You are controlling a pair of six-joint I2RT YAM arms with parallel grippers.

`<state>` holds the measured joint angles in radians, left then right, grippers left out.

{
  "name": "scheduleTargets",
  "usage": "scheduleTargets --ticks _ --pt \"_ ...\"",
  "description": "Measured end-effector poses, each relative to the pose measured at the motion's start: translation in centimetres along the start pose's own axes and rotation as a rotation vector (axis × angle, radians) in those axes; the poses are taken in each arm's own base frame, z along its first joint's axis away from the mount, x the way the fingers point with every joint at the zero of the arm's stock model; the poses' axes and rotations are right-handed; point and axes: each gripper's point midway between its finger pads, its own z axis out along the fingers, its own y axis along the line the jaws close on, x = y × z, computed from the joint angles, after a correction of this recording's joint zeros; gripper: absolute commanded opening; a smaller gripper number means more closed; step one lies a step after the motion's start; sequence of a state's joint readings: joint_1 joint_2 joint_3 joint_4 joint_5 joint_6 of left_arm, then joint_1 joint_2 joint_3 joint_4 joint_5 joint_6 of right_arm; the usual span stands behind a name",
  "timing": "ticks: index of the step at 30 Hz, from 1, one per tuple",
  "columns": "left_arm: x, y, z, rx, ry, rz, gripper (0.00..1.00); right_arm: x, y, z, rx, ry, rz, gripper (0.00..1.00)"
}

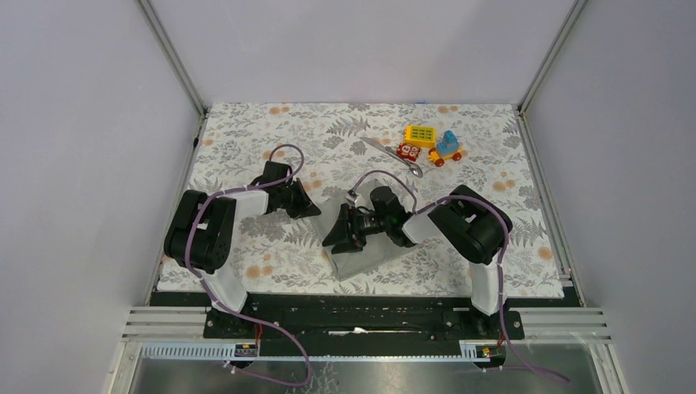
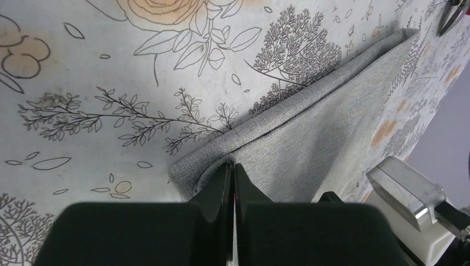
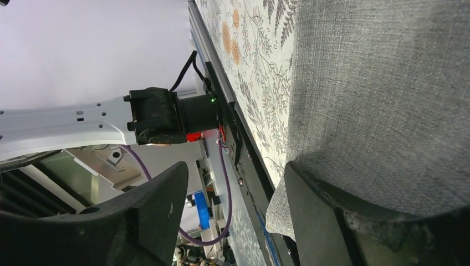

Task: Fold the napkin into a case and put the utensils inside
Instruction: Smooth out the upper triangle-folded napkin at the center of the board.

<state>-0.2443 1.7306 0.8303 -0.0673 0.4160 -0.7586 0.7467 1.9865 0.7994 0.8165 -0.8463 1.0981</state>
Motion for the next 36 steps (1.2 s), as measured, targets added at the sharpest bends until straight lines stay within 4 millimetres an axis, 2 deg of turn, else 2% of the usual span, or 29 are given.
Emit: scheduleTargets --ticks 3,8,11,13,17,19,25,26,31,36 --pt "-0.2 0.0 0.1 0.010 -0.013 0.003 0.00 0.5 0.0 0.3 -0.010 -0.009 -0.006 0.72" --pt "-0.3 -0.2 0.3 0.035 -0.028 0.000 0.00 2.5 -1.1 0.4 0.003 0.010 0.021 0.73" --pt "-0.5 -0.4 0.5 0.048 -0.035 -0.003 0.00 2.6 -1.2 0.4 0.017 0.006 0.025 0.75" --pt "-0.5 -0.4 0.5 0.052 -0.040 -0.003 0.00 2.6 -0.7 0.1 0.020 0.000 0.015 0.76" --pt "-0.7 -0.3 0.5 0.059 -0.048 -0.001 0.00 2.5 1.6 -0.6 -0.013 -0.018 -0.040 0.76" --pt "-0.7 -0.3 0.5 0.061 -0.049 -0.001 0.00 2.6 1.8 -0.7 -0.018 -0.023 -0.055 0.76" --pt "-0.7 -0.3 0.5 0.067 -0.051 -0.005 0.00 5.7 -1.8 -0.5 0.046 0.022 0.009 0.75" --pt "-0.7 -0.3 0.5 0.066 -0.051 -0.005 0.00 5.9 -1.9 -0.4 0.044 0.021 0.009 0.75" --pt "-0.7 -0.3 0.5 0.066 -0.051 -0.004 0.00 5.8 -1.6 -0.5 0.072 0.018 -0.027 0.77" --pt "-0.7 -0.3 0.5 0.061 -0.047 0.002 0.00 5.4 -0.1 -0.8 0.091 0.015 -0.108 0.76"
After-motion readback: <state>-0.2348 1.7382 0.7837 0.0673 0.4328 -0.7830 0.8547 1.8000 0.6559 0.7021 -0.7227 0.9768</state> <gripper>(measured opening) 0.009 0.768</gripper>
